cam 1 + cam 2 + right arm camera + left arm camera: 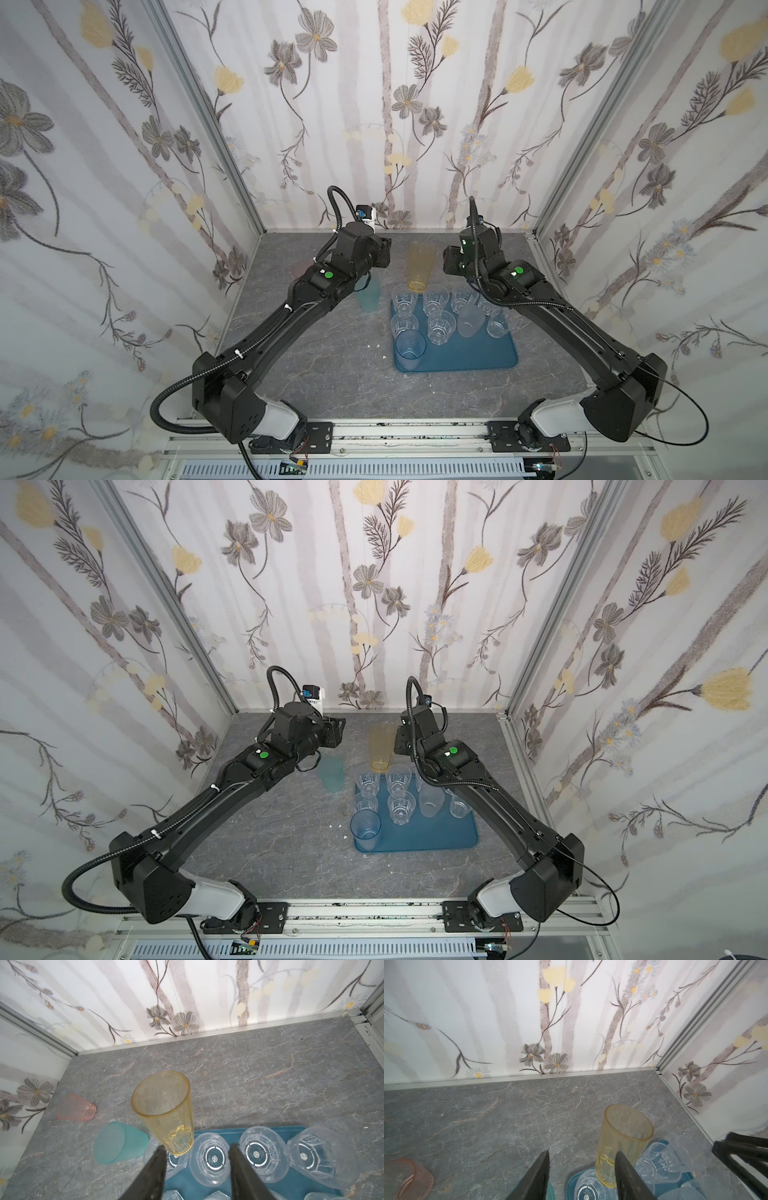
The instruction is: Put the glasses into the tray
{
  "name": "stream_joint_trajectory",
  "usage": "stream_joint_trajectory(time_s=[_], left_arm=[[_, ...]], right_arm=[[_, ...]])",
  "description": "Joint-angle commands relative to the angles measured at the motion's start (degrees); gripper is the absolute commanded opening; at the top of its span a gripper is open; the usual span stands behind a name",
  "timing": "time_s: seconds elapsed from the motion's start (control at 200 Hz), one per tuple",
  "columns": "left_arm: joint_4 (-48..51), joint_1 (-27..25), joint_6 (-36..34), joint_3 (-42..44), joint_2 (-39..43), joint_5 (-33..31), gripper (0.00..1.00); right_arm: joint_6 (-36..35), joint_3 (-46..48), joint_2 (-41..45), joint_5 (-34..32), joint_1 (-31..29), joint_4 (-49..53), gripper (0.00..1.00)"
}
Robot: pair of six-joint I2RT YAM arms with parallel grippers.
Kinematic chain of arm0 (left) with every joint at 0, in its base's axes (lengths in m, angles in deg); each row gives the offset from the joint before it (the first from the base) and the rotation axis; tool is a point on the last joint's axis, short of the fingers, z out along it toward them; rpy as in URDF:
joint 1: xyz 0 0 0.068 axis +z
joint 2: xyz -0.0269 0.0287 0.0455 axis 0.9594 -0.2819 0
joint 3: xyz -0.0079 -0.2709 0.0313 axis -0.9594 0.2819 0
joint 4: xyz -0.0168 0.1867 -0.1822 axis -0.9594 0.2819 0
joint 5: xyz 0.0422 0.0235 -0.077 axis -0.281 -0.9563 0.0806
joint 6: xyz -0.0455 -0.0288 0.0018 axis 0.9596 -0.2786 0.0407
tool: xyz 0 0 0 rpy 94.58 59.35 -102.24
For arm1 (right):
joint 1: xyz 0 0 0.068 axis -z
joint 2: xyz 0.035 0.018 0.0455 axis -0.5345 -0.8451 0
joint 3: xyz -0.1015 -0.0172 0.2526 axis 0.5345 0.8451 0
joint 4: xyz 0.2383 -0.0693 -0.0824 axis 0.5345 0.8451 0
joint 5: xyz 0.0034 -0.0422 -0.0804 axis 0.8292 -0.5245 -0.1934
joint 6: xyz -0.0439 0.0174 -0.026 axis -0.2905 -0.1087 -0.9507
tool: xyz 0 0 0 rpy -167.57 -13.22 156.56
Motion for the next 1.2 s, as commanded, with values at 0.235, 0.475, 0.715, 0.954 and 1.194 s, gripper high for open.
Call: stream_joint_trajectory(time_s=[0.235,0.475,0.715,0.954,1.194], left_arm=[[-5.1,2.4,-2.7,-12.4,-20.5,7.8,0.67],[-4.8,4.4,-3.7,-27.0,-35.4,11.6,0.69],[-4.6,4.9,-0.3,-37.7,-43.2,15.2,0.67],[-4.6,4.9,0.0,-37.3,-44.5,14.1,0.67],[-4.7,4.9,0.1,-33.1,-42.3,13.8,0.68]], right_arm=[[0.1,-7.8,-16.7,19.2,10.6,-6.9,0.66],[-0.7,-15.4,-26.7,17.6,15.9,-6.6,0.67],[0.7,-21.3,-32.7,18.3,20.3,-8.2,0.68],[-0.3,-28.3,-37.9,14.8,19.9,-12.7,0.85],[-3.2,-39.8,-47.6,5.7,18.4,-10.2,0.87]])
